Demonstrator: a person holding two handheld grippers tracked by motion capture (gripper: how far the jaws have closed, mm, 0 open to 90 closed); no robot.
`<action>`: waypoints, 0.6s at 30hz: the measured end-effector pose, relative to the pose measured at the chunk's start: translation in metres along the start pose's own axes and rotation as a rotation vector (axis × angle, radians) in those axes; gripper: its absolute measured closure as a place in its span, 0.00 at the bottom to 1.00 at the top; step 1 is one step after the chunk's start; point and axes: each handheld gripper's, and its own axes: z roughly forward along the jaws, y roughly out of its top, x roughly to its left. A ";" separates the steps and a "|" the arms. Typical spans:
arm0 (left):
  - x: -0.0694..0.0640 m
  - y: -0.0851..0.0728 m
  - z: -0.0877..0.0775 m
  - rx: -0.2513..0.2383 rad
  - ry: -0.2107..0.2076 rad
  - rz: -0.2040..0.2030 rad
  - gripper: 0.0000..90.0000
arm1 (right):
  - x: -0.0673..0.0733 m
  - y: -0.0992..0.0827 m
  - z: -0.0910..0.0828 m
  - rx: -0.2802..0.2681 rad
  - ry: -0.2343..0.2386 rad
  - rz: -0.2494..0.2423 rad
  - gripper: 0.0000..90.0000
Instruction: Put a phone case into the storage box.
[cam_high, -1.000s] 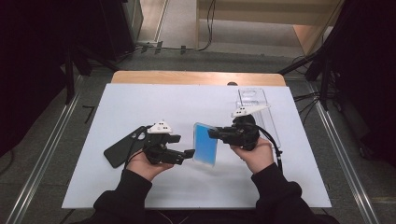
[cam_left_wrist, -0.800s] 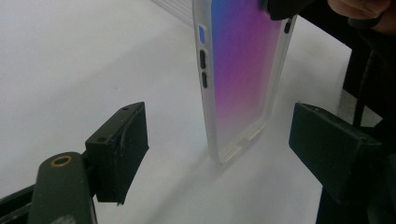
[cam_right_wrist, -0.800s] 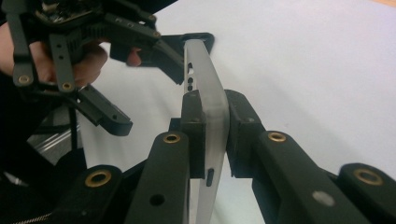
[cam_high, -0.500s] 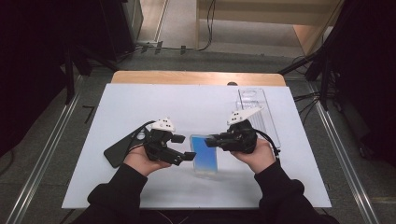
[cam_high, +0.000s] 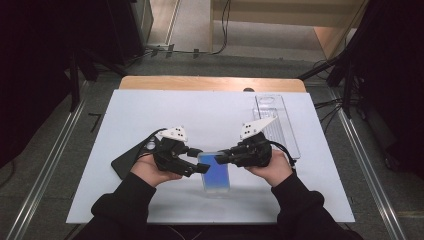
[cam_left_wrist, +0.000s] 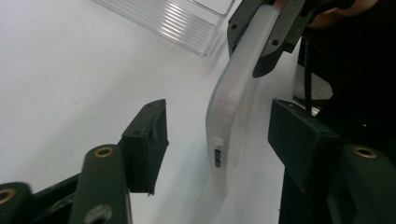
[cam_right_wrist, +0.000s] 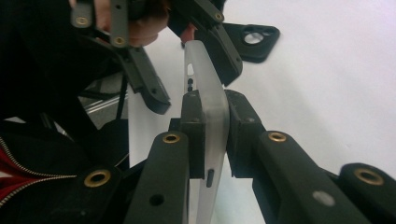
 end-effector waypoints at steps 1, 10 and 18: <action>0.000 0.000 0.000 -0.001 -0.012 0.001 0.48 | 0.001 0.000 0.000 0.003 0.011 -0.010 0.86; 0.002 -0.002 0.001 -0.004 -0.086 0.019 0.82 | 0.000 0.001 -0.002 -0.005 0.052 -0.019 0.86; 0.003 -0.001 -0.001 -0.024 -0.144 0.010 0.90 | -0.001 0.001 -0.004 -0.024 0.073 -0.005 0.86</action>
